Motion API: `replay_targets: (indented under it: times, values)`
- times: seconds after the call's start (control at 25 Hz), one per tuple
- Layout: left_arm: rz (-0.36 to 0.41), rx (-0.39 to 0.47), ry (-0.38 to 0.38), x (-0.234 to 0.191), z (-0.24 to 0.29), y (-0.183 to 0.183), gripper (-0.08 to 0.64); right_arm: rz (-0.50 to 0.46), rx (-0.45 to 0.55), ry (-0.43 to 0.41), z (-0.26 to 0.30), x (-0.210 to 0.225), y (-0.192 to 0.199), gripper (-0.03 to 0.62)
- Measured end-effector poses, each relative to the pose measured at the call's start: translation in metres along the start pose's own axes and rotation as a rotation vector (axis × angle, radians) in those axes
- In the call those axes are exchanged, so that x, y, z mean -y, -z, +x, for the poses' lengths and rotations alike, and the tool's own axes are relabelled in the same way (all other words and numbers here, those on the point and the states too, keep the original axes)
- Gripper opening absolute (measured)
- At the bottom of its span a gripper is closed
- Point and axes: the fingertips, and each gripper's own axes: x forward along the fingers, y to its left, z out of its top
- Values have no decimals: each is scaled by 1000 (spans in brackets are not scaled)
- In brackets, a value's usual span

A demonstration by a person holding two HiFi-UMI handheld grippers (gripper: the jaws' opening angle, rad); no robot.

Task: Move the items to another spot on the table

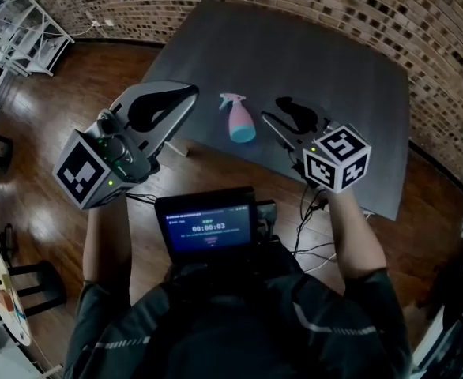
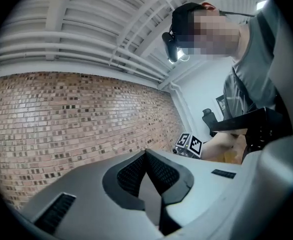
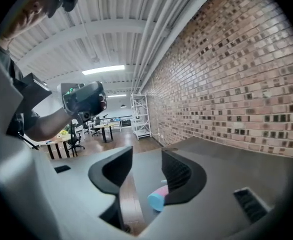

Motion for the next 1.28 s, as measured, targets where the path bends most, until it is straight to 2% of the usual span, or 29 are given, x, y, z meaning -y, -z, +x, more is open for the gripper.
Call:
replay_targets:
  times: [0.04,0.2,0.28,0.36,0.4,0.48,0.68,0.72,0.76,1.0,1.12,1.28]
  values:
    - [-5,-8,0,-2,-1,2,-3,8,-18,-8,6,0,1,209]
    - [-13,-17,-4,-20,-13,2,-3,31,-93,-12,38,-2,2,221]
    - [12,-28,-1,-24,-7,12,-3,48,-139,-14,51,9,14,275]
    - [43,-50,10,-27,5,27,-3,77,-171,0,63,26,26,278]
    - [46,-53,19,-30,9,33,-3,97,-188,9,69,33,32,278]
    - [31,-44,35,-41,11,42,-3,141,-232,20,86,42,42,358]
    - [8,-20,52,-83,10,58,-3,260,-339,45,130,58,72,363]
    - [4,-13,54,-91,9,60,-3,290,-367,49,140,61,81,423]
    - [0,-7,56,-100,9,63,-3,318,-396,54,149,63,89,434]
    - [-41,3,83,-142,7,92,-3,439,-567,104,199,79,151,434]
    - [-70,10,98,-167,8,111,-3,511,-677,139,216,89,187,434]
    - [-105,21,106,-185,7,128,-3,562,-787,174,224,94,224,434]
